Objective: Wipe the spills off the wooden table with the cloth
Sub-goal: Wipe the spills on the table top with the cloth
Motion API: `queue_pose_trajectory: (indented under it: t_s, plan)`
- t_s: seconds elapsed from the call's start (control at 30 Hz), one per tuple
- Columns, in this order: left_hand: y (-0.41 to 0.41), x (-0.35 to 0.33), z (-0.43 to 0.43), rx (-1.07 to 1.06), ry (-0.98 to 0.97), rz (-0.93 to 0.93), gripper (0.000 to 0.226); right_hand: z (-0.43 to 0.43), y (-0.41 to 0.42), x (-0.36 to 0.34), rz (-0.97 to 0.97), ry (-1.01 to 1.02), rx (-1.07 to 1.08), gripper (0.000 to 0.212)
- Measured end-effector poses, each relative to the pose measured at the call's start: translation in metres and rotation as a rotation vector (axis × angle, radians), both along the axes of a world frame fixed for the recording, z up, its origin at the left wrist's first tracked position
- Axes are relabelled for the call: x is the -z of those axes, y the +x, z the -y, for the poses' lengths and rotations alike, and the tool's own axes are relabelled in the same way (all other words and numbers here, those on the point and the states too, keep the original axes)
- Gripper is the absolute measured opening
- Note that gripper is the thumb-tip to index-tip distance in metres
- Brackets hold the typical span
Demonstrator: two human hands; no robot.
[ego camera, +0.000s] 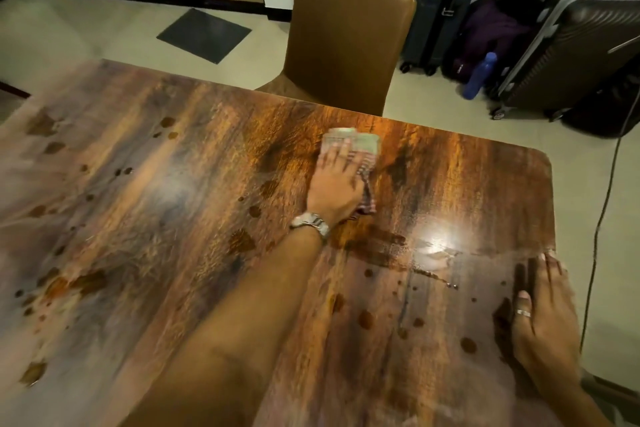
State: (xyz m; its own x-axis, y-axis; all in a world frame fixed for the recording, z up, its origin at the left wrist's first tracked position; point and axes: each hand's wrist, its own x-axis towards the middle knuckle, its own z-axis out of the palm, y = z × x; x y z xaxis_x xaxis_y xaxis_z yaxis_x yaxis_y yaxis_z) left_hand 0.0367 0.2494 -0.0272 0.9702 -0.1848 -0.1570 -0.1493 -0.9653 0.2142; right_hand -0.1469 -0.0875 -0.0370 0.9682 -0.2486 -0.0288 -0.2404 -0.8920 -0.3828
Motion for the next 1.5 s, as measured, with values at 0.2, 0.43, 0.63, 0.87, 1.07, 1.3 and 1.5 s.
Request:
queue_pose_trajectory:
  t_s: [0.2,0.43,0.63,0.87,1.07,1.3,1.5]
  plan:
    - [-0.011,-0.008,-0.149,-0.275,0.036,-0.013,0.072,-0.020,0.006,-0.007,-0.048,-0.090,-0.183,0.065]
    - [0.028,-0.001,-0.188,-0.406,0.048,0.025,0.059,-0.056,0.013,-0.015,-0.051,-0.039,-0.255,0.062]
    - [0.111,0.011,-0.190,-0.443,0.068,0.041,0.059,-0.054,0.019,-0.002,0.037,-0.011,-0.273,0.062]
    - [0.159,0.015,-0.123,-0.221,0.136,0.056,0.059,-0.056,0.022,0.000,0.047,-0.022,-0.270,0.063]
    - [0.130,0.011,0.000,-0.001,0.119,0.068,0.061,-0.057,0.018,-0.005,0.035,0.009,-0.231,0.063]
    - [0.060,0.012,0.157,0.127,0.023,0.091,0.063,-0.047,0.009,-0.012,0.149,0.116,-0.053,0.059]
    - [-0.018,0.010,0.264,0.228,-0.024,0.042,0.064,0.004,-0.007,-0.016,0.244,0.165,0.074,0.060]
